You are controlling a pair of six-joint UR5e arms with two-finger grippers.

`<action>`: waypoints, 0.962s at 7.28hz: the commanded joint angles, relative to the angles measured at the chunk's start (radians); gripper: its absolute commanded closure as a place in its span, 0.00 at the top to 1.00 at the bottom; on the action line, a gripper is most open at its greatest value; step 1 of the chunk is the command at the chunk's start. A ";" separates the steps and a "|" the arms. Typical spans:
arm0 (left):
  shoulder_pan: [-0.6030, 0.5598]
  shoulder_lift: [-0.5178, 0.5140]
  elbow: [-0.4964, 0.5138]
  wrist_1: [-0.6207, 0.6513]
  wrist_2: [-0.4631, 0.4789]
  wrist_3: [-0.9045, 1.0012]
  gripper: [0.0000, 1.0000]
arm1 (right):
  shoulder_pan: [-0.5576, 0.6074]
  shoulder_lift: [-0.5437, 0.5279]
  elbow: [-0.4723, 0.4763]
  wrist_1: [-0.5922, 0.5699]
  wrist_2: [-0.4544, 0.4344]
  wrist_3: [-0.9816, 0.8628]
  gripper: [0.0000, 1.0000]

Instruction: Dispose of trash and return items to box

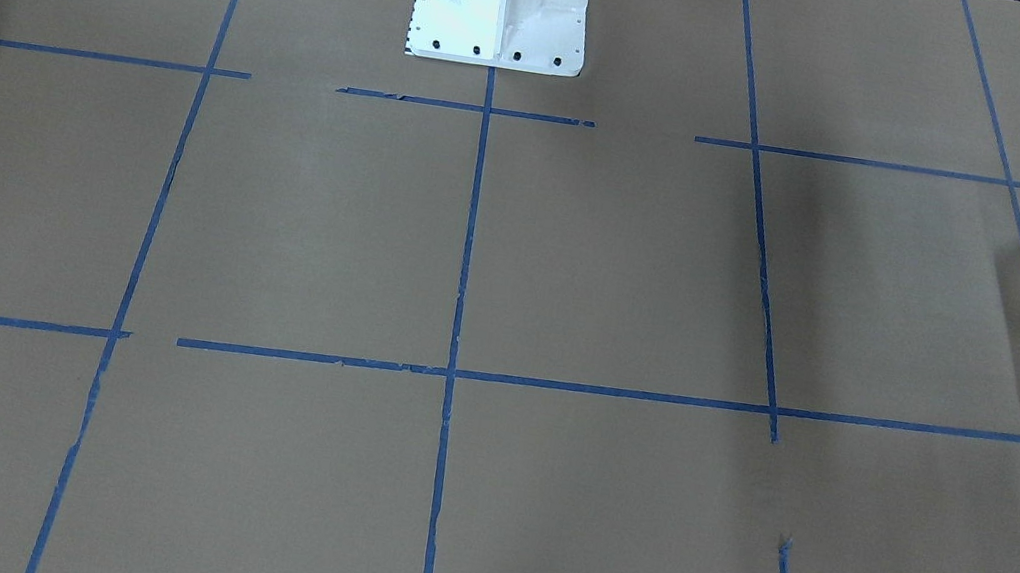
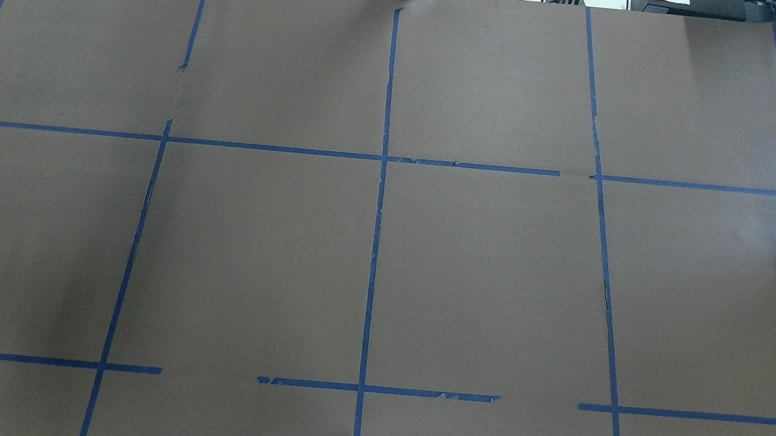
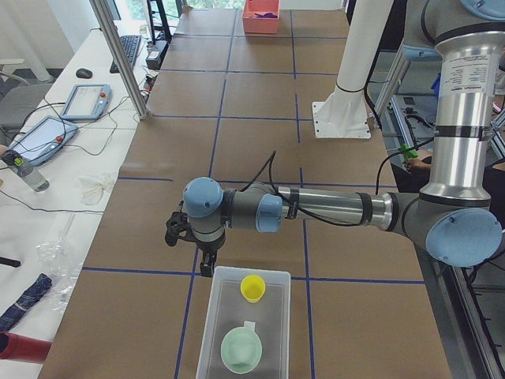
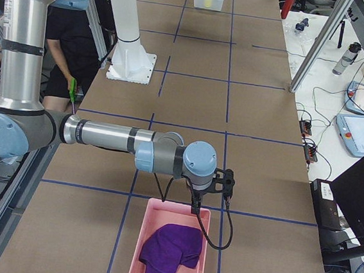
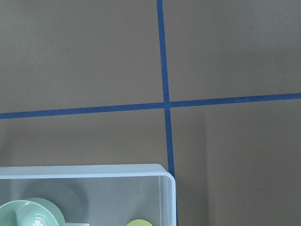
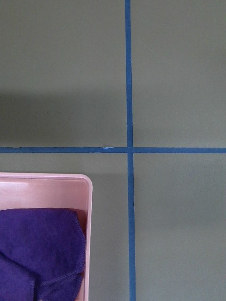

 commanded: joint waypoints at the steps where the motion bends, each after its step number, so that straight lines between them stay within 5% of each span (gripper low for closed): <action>1: 0.000 0.000 -0.002 -0.001 0.001 0.000 1.00 | 0.001 -0.010 0.008 0.000 -0.002 0.011 1.00; 7: 0.002 -0.003 -0.002 -0.004 0.001 0.000 1.00 | -0.025 0.008 0.017 0.007 -0.002 0.095 1.00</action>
